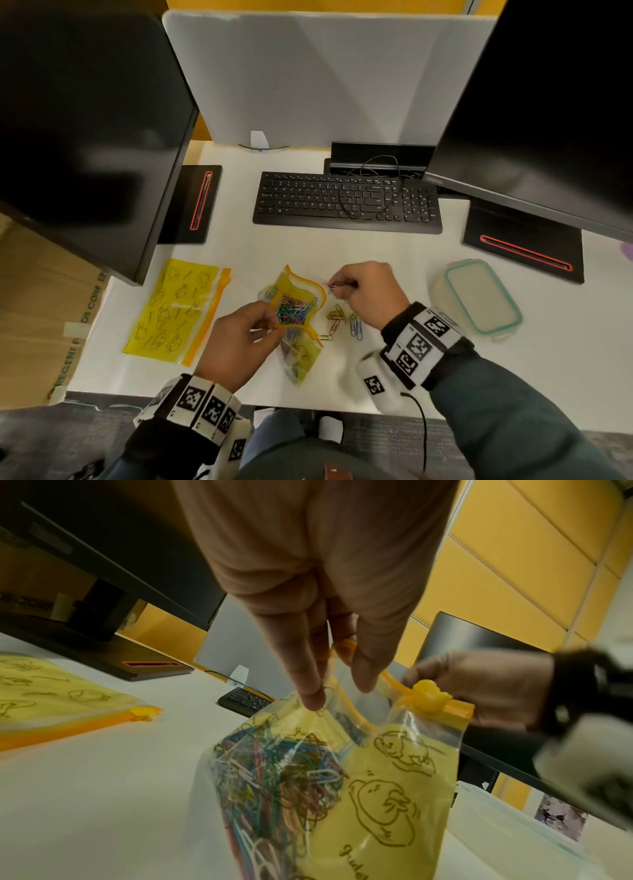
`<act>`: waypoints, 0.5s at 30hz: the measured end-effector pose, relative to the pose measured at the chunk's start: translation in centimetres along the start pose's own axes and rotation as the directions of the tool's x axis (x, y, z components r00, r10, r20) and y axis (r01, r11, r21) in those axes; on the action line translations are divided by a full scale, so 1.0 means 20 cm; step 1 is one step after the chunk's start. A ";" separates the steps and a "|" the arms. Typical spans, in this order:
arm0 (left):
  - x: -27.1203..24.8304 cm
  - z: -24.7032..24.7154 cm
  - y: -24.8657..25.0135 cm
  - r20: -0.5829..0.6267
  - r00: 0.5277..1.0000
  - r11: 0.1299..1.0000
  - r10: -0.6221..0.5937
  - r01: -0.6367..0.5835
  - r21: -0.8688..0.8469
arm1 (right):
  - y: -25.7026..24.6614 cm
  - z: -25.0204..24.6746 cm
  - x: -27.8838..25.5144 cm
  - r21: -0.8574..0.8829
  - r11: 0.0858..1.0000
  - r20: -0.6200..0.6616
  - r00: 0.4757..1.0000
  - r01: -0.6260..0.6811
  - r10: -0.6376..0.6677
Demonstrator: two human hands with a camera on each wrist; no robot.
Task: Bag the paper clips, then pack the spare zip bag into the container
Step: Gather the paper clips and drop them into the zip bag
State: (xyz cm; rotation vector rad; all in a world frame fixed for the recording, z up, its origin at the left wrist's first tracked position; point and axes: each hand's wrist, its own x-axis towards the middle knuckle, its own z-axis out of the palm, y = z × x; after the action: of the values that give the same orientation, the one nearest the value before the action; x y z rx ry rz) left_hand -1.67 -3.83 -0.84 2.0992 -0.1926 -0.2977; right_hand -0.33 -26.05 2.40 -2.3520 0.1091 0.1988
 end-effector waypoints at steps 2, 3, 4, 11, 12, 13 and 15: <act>0.01 0.01 0.01 0.017 1.000 1.000 0.010 -0.011 0.012 | -0.12 0.01 0.03 -0.152 0.986 0.129 0.991 0.062 -0.043; 0.01 0.02 0.02 0.023 1.000 1.000 0.020 -0.020 0.022 | -0.16 0.03 0.06 -0.228 0.971 0.185 0.982 0.073 -0.030; 0.01 0.03 0.03 0.028 0.999 0.999 0.029 -0.030 0.034 | -0.20 0.06 0.09 -0.285 0.956 0.221 0.975 0.063 0.001; 0.00 0.03 0.04 -0.017 0.999 0.999 0.035 -0.035 0.007 | -0.18 0.01 0.11 0.040 0.988 0.140 0.980 -0.148 0.141; 0.00 0.02 0.03 -0.028 0.999 1.000 0.024 -0.024 -0.004 | -0.12 -0.02 0.10 0.124 0.973 0.082 0.979 -0.196 0.187; 0.00 0.01 0.02 -0.042 0.999 1.000 0.013 -0.014 -0.013 | -0.04 -0.04 0.09 0.143 0.960 0.043 0.970 -0.242 0.238; -0.01 -0.01 0.00 -0.060 0.998 1.000 -0.010 0.008 -0.027 | 0.12 -0.05 0.03 -0.077 0.945 0.093 0.942 -0.317 0.323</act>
State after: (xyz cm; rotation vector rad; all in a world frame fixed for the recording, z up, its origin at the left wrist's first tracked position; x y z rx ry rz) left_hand -1.85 -3.65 -0.68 2.0806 -0.1427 -0.2410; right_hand 0.10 -28.46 1.24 -2.3669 0.4421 0.4898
